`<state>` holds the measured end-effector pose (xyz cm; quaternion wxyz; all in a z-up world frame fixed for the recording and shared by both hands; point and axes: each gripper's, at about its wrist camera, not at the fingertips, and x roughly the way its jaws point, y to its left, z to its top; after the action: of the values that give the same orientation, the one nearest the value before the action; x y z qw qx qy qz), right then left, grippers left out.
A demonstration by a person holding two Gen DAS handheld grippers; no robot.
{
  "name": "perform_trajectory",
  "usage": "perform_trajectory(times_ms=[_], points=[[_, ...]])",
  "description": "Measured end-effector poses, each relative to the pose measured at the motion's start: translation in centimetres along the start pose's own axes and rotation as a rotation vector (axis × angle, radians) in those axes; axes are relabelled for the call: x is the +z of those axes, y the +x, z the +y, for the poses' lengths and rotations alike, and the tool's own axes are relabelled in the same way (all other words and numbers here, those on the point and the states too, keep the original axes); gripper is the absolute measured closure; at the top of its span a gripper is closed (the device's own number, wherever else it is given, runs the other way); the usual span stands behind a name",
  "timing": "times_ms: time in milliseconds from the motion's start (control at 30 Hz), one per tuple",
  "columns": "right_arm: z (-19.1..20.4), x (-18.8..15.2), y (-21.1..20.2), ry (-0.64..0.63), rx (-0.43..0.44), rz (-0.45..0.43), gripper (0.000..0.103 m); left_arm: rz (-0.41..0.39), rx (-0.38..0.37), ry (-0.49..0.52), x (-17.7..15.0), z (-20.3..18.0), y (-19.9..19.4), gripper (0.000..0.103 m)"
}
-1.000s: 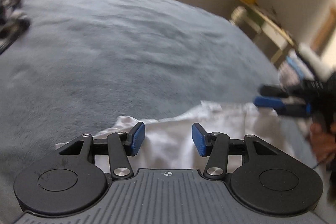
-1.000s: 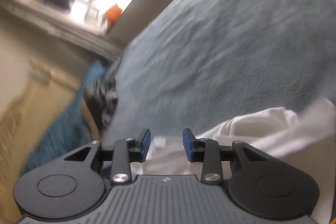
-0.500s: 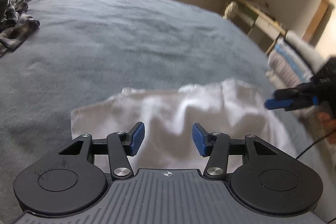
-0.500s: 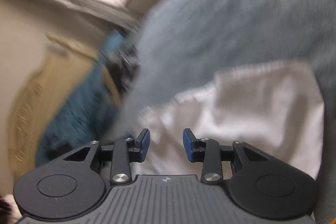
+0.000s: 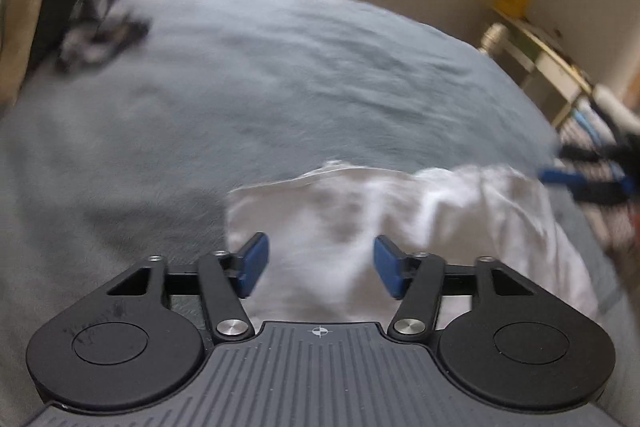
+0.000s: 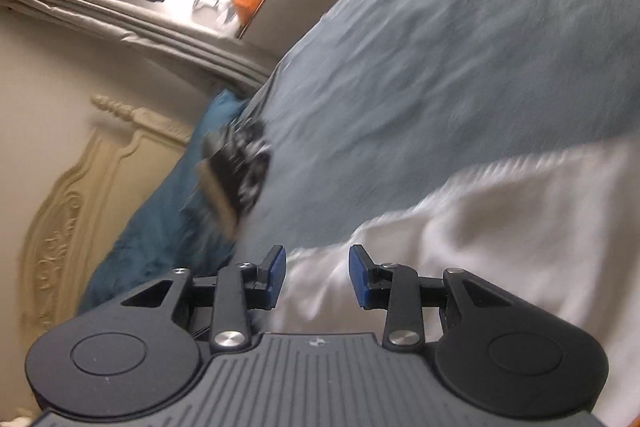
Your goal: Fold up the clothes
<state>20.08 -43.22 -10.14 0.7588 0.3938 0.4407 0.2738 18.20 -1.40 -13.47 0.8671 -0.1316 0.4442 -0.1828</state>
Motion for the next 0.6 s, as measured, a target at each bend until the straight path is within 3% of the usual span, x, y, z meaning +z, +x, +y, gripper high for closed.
perform_trajectory(times_ms=[67, 200, 267, 367, 467, 600], points=[[-0.2, -1.1, -1.2, 0.046, 0.033, -0.021, 0.065, 0.015, -0.021, -0.072, 0.3, 1.7, 0.5, 0.035], [-2.5, -5.0, -5.5, 0.157, 0.066, -0.158, 0.065, 0.017, -0.073, -0.196, 1.0, 4.3, 1.5, 0.038], [-4.3, -6.8, -7.6, 0.231, 0.065, -0.224, 0.065, -0.006, -0.106, -0.243, 1.4, 5.0, 1.8, 0.063], [-7.3, -8.9, -10.2, 0.347, 0.048, -0.315, 0.065, -0.053, -0.131, -0.284, 1.8, 5.5, 1.8, 0.088], [-9.1, -10.0, -11.8, 0.398, 0.036, -0.373, 0.065, -0.112, -0.13, -0.295, 2.2, 5.4, 1.2, 0.098], [-10.0, -9.9, -12.3, 0.406, 0.029, -0.404, 0.065, -0.143, -0.092, -0.318, 2.7, 5.5, 0.8, 0.1]])
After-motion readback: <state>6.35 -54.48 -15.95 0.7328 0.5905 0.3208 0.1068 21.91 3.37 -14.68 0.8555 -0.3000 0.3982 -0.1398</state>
